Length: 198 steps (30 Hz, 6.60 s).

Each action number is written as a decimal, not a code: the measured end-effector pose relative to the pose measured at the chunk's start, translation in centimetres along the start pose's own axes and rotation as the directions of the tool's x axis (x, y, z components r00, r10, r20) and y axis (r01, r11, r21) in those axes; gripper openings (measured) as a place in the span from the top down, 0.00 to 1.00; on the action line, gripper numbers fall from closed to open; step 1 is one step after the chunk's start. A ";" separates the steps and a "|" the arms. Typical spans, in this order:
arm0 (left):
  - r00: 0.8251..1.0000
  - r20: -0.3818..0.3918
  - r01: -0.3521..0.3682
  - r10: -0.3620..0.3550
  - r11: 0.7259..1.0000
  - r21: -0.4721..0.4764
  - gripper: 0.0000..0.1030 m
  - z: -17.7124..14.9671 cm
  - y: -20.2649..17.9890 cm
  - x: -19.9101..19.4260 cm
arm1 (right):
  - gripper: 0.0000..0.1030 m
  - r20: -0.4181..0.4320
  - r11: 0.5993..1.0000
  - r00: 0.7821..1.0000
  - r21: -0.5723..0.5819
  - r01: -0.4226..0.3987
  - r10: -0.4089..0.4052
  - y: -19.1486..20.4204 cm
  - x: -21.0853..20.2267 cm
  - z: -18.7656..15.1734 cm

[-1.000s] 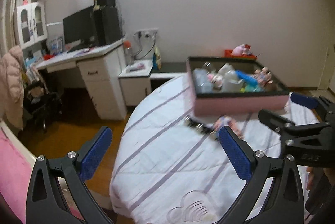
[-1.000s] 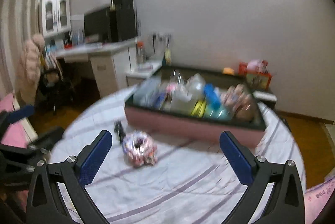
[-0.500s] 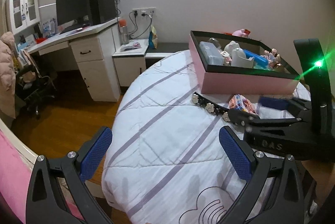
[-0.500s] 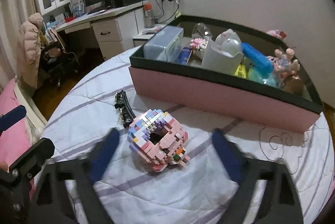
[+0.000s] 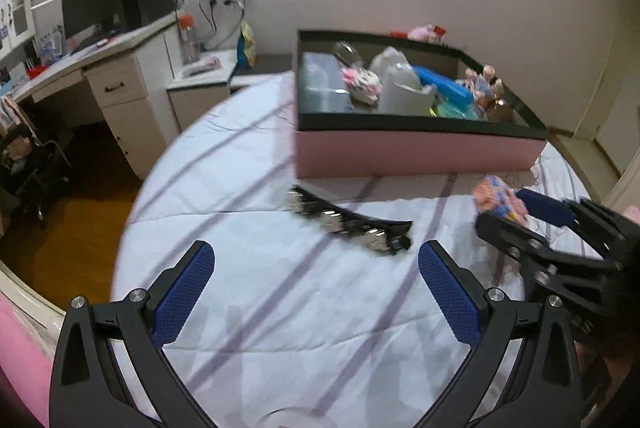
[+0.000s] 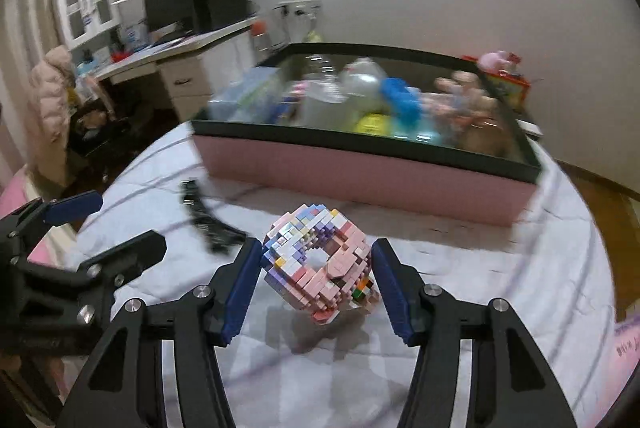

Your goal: Organize rigid objects

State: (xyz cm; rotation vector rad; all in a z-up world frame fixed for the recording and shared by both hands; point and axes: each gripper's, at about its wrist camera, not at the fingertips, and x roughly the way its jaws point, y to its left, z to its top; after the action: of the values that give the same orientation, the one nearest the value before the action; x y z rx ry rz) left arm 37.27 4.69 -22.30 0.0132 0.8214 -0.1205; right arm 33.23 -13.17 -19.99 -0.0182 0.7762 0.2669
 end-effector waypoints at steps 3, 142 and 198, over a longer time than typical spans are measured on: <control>0.999 -0.019 0.036 -0.036 0.999 -0.022 0.00 0.8 -1.8 1.3 | 0.43 -0.004 0.999 1.000 0.033 0.005 -0.005 -2.0 -0.4 -0.8; 0.965 0.259 0.005 -0.050 0.985 0.171 0.82 12.7 -7.7 3.8 | 0.43 0.296 0.989 0.946 -0.031 0.145 -0.129 -4.4 0.3 10.5; 0.753 0.649 -0.128 0.108 0.992 -0.017 0.00 -5.2 -5.8 -32.3 | 0.00 0.590 0.979 0.789 0.019 0.202 -0.174 5.9 -31.7 -3.7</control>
State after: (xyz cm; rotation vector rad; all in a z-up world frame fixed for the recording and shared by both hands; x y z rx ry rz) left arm 11.04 2.53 -2.03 0.0483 0.1116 -0.0098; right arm 7.62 -15.23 -0.13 -0.0533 0.1384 0.0853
